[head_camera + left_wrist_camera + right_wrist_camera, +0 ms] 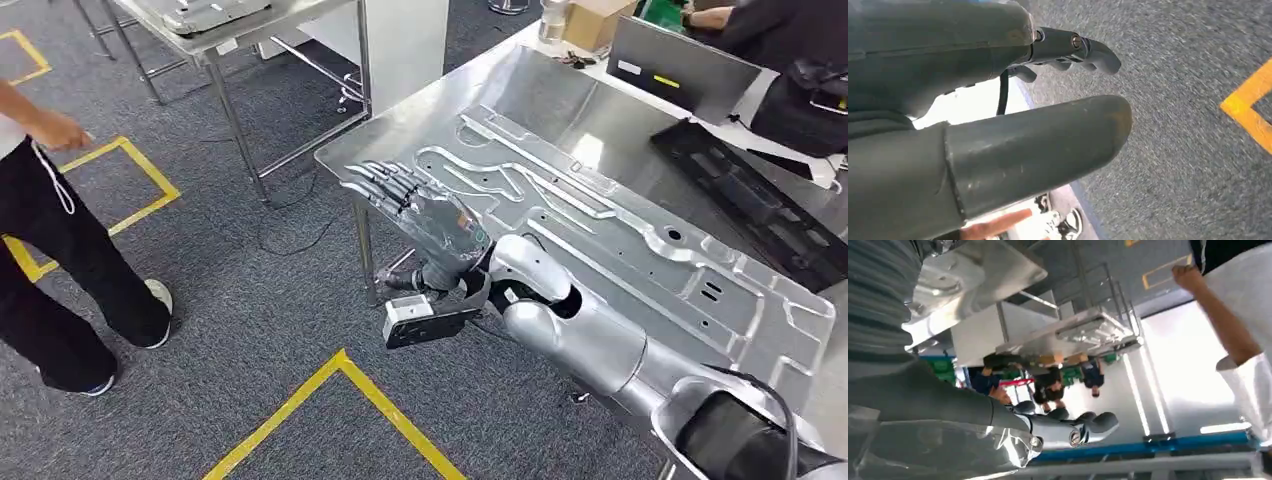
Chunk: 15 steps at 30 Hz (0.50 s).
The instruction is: Take the parts from the cabinet and place them on the table.
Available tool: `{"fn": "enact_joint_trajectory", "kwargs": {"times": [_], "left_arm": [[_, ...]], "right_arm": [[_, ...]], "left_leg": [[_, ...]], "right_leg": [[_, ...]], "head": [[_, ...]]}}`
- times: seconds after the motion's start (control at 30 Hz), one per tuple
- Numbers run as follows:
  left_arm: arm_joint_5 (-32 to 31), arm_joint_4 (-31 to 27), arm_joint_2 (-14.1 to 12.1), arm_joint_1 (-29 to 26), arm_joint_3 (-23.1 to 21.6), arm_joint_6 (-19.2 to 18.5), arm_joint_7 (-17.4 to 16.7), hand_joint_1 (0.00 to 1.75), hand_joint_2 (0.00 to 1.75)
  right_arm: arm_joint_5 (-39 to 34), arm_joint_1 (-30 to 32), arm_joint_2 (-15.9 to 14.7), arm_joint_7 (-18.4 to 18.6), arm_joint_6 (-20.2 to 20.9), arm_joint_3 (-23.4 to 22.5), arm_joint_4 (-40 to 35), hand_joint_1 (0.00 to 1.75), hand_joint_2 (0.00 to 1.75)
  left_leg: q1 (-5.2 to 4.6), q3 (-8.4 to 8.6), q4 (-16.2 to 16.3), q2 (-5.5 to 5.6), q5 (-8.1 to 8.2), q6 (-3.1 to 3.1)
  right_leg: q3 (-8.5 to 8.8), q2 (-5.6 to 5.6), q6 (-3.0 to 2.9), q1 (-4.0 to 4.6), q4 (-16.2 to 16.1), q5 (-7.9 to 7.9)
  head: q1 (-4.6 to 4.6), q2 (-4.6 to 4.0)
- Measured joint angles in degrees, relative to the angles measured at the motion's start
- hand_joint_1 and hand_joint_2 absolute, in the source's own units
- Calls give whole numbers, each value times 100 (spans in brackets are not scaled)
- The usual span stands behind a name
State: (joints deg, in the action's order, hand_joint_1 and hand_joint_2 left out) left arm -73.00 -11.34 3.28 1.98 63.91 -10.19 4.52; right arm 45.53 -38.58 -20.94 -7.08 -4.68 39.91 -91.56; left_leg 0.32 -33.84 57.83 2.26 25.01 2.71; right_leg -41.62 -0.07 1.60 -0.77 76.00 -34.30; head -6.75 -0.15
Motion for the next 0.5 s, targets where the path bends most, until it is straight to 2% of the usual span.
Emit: {"fn": "enact_joint_trajectory", "kwargs": {"times": [0.03,0.07,0.1,0.13,0.17,0.2,0.27,0.3,0.33,0.37,0.4,0.43,0.47,0.5], "left_arm": [[0,0,0,0,0,0,-2,0,0],[0,0,0,1,0,2,-4,0,0],[0,0,0,5,0,2,-4,0,0],[2,0,9,5,0,2,-4,0,0],[2,0,35,21,0,2,-4,0,0],[2,0,28,28,0,4,-7,0,0],[2,0,28,2,0,9,-9,0,0],[2,0,26,2,0,11,-9,0,0],[2,0,31,1,-2,9,-9,0,0],[2,2,35,11,-2,9,-9,0,0],[2,2,35,20,-2,11,-9,0,0],[2,2,33,31,-2,13,-9,0,0],[2,2,33,31,-2,15,-9,0,0],[2,2,33,30,-2,15,-9,0,0]], "right_arm": [[4,14,0,0,0,9,0,0,175],[7,13,0,0,-4,13,0,0,175],[13,12,0,0,-9,13,0,0,175],[31,12,0,0,-15,13,0,0,175],[44,31,2,0,-18,17,0,0,175],[83,32,-2,-2,-31,22,0,0,175],[118,46,0,-4,-59,33,-2,0,175],[124,55,8,-7,-70,39,-4,0,175],[125,60,20,-9,-74,44,-4,0,175],[125,64,20,-20,-92,46,-9,0,175],[127,65,15,-20,-92,48,-7,0,175],[127,80,15,-20,-92,48,-2,0,175],[129,94,15,-24,-94,63,-2,0,175],[131,112,15,-24,-94,85,-2,0,175]], "left_leg": [[-2,1,13,74,1,-1],[-5,3,29,146,8,-5],[-11,9,44,221,17,-14],[1,-3,51,274,23,-19],[-20,-46,68,326,14,-56],[31,-87,71,382,2,-94],[71,-93,19,518,-26,-179],[29,-87,21,521,-18,-213],[17,-119,125,210,48,-225],[15,-244,381,1,222,-247],[34,-450,779,-96,423,-278],[52,-695,1228,-136,608,-306],[67,-896,1584,-151,727,-333],[85,-990,1740,-166,710,-354]], "right_leg": [[95,7,-18,0,-224,196],[290,30,-46,2,-637,461],[554,114,-87,9,-1193,749],[716,378,-138,7,-1609,836],[751,544,-166,-6,-1665,798],[754,443,-162,18,-1712,808],[770,353,-189,50,-1730,801],[846,271,-234,-21,-1847,845],[921,174,-243,-17,-1924,863],[957,106,-265,-17,-1943,859],[965,27,-276,-7,-1940,850],[965,-60,-287,-4,-1933,838],[962,-142,-284,-5,-1925,825],[962,-214,-279,-8,-1919,813]], "head": [[-2,0],[0,0],[-2,0],[2,0],[11,0],[-7,0],[-4,0],[-2,0],[-4,0],[18,0],[13,0],[15,0],[15,0],[15,0]]}}
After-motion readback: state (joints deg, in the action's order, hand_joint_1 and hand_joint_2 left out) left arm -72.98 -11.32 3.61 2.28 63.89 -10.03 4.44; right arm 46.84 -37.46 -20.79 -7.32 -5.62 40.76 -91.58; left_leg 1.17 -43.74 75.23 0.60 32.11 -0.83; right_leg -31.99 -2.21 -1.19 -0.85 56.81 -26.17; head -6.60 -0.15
